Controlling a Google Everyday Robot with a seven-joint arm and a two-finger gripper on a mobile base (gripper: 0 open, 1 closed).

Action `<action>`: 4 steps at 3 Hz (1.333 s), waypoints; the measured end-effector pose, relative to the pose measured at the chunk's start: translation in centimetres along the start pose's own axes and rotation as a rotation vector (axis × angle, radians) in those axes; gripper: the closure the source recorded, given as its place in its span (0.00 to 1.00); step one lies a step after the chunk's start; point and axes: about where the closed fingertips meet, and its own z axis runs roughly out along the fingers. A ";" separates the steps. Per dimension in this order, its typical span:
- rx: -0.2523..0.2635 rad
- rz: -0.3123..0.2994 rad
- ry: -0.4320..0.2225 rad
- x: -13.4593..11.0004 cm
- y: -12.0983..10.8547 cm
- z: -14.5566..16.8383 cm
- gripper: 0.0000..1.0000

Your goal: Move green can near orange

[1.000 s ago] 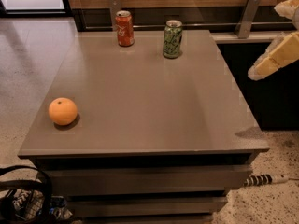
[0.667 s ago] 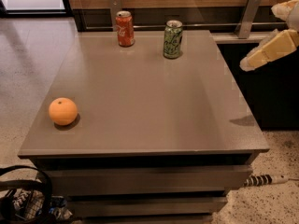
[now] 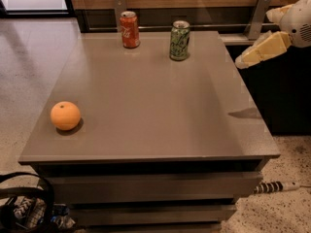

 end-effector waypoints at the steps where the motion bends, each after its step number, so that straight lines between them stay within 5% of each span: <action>1: -0.022 0.024 -0.065 -0.3 -1.0 1.9 0.00; 4: -0.096 0.075 -0.282 -2.1 -6.4 10.5 0.00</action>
Offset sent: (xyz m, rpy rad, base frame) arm 0.0826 0.0067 -0.0156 0.2421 -0.0486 0.0856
